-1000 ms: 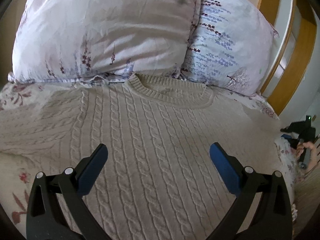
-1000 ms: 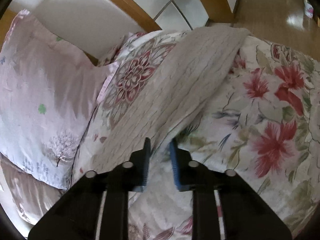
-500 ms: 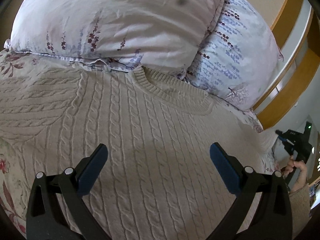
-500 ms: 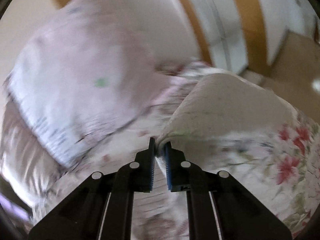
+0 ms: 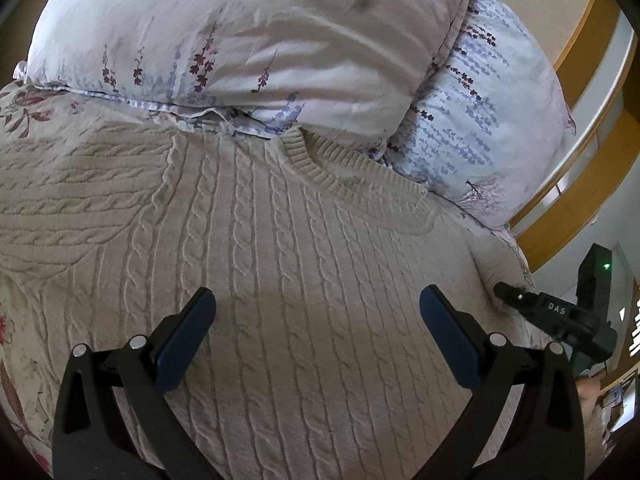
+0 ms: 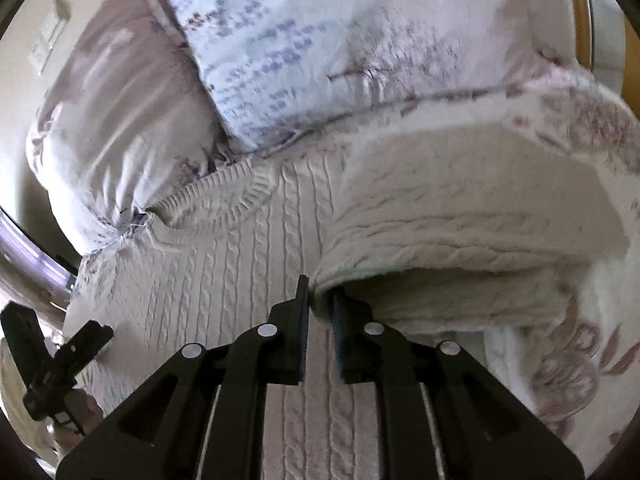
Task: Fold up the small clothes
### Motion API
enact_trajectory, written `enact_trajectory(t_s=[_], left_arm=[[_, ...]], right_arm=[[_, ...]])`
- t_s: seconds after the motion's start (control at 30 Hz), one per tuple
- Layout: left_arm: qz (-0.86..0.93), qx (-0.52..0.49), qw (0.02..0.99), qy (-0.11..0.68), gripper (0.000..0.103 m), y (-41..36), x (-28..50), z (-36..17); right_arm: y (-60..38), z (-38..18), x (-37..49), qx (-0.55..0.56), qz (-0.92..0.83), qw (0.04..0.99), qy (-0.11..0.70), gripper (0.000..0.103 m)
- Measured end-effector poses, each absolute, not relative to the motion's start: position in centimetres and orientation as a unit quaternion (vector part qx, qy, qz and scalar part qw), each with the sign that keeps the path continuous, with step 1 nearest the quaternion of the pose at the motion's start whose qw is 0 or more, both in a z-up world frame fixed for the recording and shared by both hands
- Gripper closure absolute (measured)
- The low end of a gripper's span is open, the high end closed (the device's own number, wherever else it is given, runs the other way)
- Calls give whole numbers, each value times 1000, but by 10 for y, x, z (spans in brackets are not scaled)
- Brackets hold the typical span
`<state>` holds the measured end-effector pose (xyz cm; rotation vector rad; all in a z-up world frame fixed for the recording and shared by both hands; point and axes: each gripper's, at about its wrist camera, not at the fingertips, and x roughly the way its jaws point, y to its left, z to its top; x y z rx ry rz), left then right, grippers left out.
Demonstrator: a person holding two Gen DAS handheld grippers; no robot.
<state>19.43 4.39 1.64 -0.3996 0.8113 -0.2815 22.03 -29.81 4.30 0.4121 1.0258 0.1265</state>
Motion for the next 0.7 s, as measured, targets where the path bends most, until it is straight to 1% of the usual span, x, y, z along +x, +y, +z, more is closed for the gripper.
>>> enact_trajectory(t_s=[0.03,0.1,0.37,0.4,0.47,0.5,0.53,0.57,0.6,0.63,0.7], left_arm=[[-137,-193,890,390,2,44,194,17],[-138,-195,889,390,2,45,194,16],[-140,-214,886,388,2,50,195,17],[-140,-217,885,387,2,50,195,18],[-142,-224,884,385,2,53,195,18],[-142,-227,884,384,2,53,195,18],[-143,-231,883,383,2,55,195,18],[-145,-236,882,382,2,57,195,18],[-146,-239,881,381,2,57,195,18],[-148,-243,880,381,2,59,196,18],[-154,-258,876,377,2,63,196,17]], right_arm=[[-302,43,220,214,62,845,487,68],[-319,45,216,268,55,836,476,46],[-375,56,203,350,-44,834,424,45],[-380,56,203,353,-55,834,420,47],[-387,56,205,353,-85,835,414,53],[-389,55,209,349,-97,835,414,62],[-390,56,211,339,-109,838,414,73],[-389,58,215,318,-125,844,414,78],[-385,61,218,297,-135,850,413,86],[-378,66,221,271,-142,860,408,90],[-353,84,227,213,-135,887,388,92]])
